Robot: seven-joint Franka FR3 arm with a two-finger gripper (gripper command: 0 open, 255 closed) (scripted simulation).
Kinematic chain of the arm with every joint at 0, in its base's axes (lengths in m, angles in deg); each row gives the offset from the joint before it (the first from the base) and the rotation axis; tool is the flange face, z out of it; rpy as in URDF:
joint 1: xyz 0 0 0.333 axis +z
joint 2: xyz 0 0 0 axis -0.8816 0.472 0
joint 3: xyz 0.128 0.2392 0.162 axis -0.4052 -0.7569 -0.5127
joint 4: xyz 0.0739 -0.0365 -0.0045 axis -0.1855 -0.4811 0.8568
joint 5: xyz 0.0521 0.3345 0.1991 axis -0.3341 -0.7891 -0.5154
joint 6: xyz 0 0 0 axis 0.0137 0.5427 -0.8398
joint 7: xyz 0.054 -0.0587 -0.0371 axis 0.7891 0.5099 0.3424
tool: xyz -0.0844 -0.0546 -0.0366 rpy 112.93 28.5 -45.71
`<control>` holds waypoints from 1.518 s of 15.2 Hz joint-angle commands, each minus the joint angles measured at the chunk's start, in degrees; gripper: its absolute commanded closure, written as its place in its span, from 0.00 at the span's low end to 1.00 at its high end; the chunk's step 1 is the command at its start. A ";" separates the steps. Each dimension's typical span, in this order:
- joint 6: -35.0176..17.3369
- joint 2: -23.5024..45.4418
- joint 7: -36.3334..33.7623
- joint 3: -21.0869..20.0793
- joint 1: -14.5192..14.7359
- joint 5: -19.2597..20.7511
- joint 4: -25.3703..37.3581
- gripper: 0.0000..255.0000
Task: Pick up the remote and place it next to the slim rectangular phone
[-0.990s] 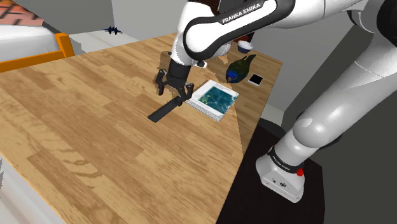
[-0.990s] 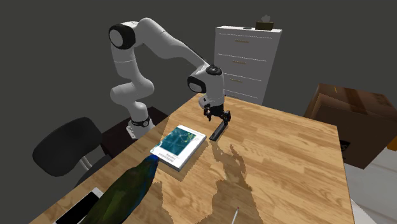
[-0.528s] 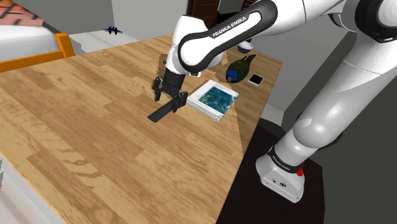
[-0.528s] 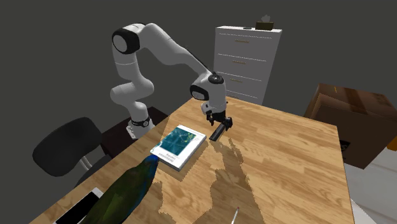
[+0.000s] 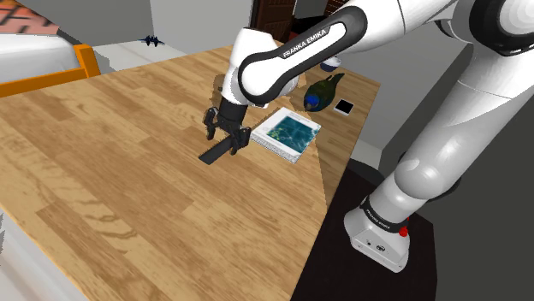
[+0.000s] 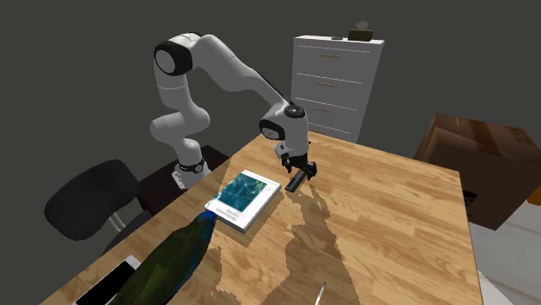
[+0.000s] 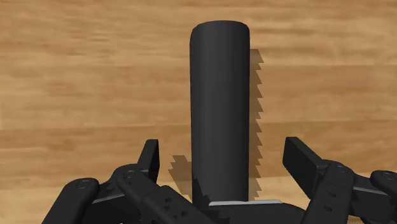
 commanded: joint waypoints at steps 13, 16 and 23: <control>1.56 -1.28 0.24 -0.16 -0.22 -0.68 0.41 1.00; 3.93 -3.15 0.55 -0.31 -0.50 -1.61 1.11 1.00; 9.51 -7.05 0.98 -0.27 -0.95 -3.31 3.18 1.00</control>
